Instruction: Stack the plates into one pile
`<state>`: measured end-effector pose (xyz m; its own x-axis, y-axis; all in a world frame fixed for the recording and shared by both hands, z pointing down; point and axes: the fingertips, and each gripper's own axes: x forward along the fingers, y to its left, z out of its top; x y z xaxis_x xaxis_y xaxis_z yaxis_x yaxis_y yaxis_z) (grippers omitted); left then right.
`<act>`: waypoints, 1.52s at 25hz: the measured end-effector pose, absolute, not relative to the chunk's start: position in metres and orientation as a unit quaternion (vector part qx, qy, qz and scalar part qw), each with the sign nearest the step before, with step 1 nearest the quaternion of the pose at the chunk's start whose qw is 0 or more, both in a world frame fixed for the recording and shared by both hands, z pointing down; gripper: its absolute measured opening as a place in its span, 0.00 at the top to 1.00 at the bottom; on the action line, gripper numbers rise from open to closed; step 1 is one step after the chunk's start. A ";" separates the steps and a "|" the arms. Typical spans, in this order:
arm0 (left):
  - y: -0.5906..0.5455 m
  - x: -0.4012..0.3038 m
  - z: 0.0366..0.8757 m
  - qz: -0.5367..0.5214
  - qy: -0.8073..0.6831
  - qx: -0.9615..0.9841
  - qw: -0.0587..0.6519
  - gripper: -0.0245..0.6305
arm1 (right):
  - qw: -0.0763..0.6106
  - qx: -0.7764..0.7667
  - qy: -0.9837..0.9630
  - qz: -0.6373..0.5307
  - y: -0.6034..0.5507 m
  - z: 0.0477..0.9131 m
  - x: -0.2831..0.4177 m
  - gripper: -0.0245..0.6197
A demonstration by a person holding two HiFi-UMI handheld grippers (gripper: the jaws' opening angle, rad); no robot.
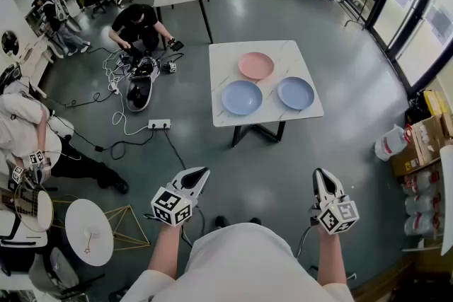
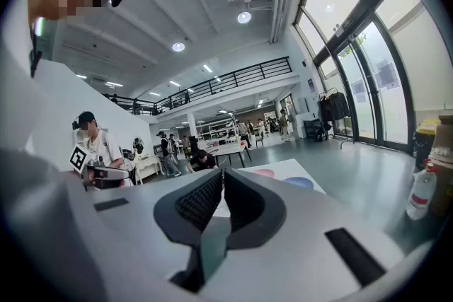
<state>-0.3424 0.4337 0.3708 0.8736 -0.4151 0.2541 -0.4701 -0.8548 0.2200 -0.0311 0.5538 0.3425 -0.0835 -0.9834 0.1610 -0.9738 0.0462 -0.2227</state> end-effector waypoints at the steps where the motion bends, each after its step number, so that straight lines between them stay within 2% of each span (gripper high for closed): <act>1: 0.435 -0.344 0.371 0.100 -0.231 0.958 0.139 0.94 | 0.017 -0.677 0.723 -0.137 0.555 0.343 -0.033 0.91; 15: 0.435 -0.338 0.377 0.107 -0.235 0.955 0.148 0.94 | 0.022 -0.672 0.726 -0.143 0.556 0.346 -0.031 0.91; 20: 0.442 -0.327 0.384 0.140 -0.243 0.953 0.118 0.94 | 0.038 -0.665 0.730 -0.155 0.557 0.349 -0.024 0.91; 32: 0.452 -0.289 0.387 0.124 -0.280 0.940 0.151 0.94 | 0.000 -0.654 0.736 -0.177 0.557 0.375 0.022 0.91; 38: 0.456 -0.264 0.393 0.136 -0.293 0.936 0.137 0.94 | -0.007 -0.635 0.752 -0.176 0.553 0.385 0.045 0.91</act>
